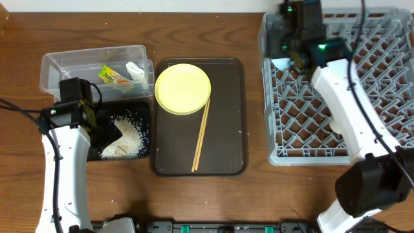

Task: Sort waste into correct bins and load items into the dishwasher rack
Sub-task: 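Reach the right gripper to the yellow plate's edge and lift it, then carry the yellow plate to the rack and stand it upright, then lower the right gripper to the chopsticks and grasp one, then carry the chopstick to the rack and insert it upright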

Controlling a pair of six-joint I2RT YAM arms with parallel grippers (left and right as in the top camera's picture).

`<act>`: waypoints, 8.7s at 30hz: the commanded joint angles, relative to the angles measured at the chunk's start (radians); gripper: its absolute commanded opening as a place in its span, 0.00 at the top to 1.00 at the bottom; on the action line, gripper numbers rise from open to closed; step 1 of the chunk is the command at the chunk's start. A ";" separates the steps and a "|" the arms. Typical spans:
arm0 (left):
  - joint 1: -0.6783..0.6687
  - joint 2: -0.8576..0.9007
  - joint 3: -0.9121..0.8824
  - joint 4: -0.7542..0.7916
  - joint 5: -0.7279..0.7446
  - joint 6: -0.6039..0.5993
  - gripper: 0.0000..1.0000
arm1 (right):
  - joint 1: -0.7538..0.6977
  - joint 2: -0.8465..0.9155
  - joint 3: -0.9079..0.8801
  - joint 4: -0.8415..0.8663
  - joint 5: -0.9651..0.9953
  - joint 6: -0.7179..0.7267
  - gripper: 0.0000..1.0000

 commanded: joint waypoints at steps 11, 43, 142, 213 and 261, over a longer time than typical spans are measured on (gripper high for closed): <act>0.005 -0.007 -0.001 -0.004 -0.008 -0.006 0.23 | 0.256 0.246 -0.001 0.054 -0.053 0.205 0.39; 0.005 -0.007 -0.001 -0.003 0.026 -0.005 0.23 | 0.263 0.409 0.000 0.283 0.005 0.314 0.99; 0.005 -0.007 -0.001 0.004 0.026 -0.005 0.23 | -0.010 -0.143 -0.235 -0.135 0.777 -0.271 0.40; 0.005 -0.007 -0.001 0.000 0.026 -0.005 0.23 | 0.531 0.311 -0.233 -0.200 0.177 0.603 0.58; 0.005 -0.007 -0.001 -0.004 0.026 -0.005 0.23 | 0.407 0.067 -0.214 -0.248 0.069 0.412 0.99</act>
